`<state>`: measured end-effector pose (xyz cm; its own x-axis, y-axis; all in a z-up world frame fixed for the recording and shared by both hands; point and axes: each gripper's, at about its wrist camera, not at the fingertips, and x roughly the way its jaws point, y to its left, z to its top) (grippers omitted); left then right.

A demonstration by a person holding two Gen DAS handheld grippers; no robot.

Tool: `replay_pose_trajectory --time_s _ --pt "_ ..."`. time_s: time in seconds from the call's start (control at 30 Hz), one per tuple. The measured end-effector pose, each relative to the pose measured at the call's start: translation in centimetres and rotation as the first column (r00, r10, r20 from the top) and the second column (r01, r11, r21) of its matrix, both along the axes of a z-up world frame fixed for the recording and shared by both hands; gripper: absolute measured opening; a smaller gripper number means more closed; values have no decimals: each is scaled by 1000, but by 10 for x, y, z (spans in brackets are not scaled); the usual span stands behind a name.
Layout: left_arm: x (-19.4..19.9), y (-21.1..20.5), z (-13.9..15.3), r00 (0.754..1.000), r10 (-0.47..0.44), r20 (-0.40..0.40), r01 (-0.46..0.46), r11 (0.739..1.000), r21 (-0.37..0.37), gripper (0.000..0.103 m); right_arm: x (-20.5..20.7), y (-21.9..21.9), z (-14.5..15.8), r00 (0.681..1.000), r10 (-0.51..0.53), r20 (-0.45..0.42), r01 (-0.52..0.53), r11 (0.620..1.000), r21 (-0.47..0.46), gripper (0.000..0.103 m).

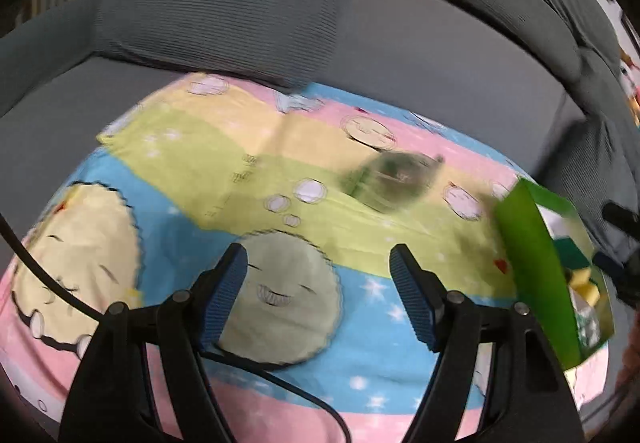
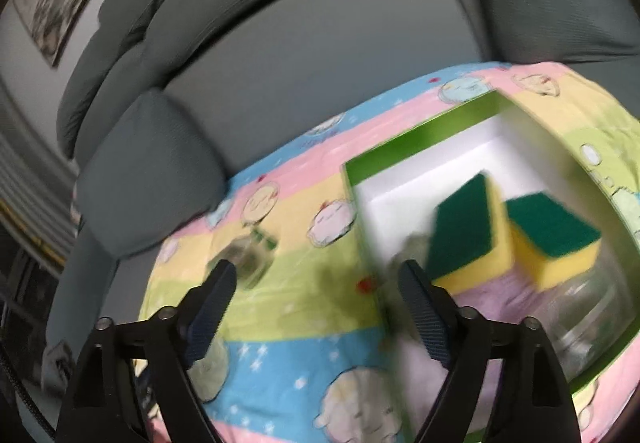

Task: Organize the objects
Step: 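Move the right gripper to the clear plastic bag on the blanket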

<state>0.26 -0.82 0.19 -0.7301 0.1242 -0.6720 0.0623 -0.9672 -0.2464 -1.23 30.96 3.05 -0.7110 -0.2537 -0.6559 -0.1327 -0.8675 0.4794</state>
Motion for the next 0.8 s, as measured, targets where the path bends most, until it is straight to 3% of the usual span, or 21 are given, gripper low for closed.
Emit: replay_pose_trajectory --time_s 0.1,0.17,0.23,0.37,0.63,0.73,0.8 --pt "-6 -14 -6 1000 2 29 -4 996 93 74 -3 -23 -1 998 46 33 -46 999 -4 86" --pt "-13 -20 -14 995 -51 81 33 977 212 74 -11 -39 -2 995 75 60 -75 997 -4 86" --pt "-15 -20 -18 992 -76 96 49 965 259 74 -21 -53 -4 993 80 88 -80 997 -9 86" --pt "-15 -10 -17 991 -86 103 59 969 239 74 -51 -83 -15 982 97 162 -95 995 -22 86" --pt "-17 -22 -25 985 -92 145 41 946 322 76 -118 -130 -48 960 66 272 -39 994 -104 86" --pt "-19 -27 -28 983 -85 163 24 939 343 76 -139 -144 -53 955 43 293 -25 998 -65 86" --pt "-19 -29 -29 982 -85 168 20 933 358 76 -154 -158 -54 958 2 287 -20 998 58 86"
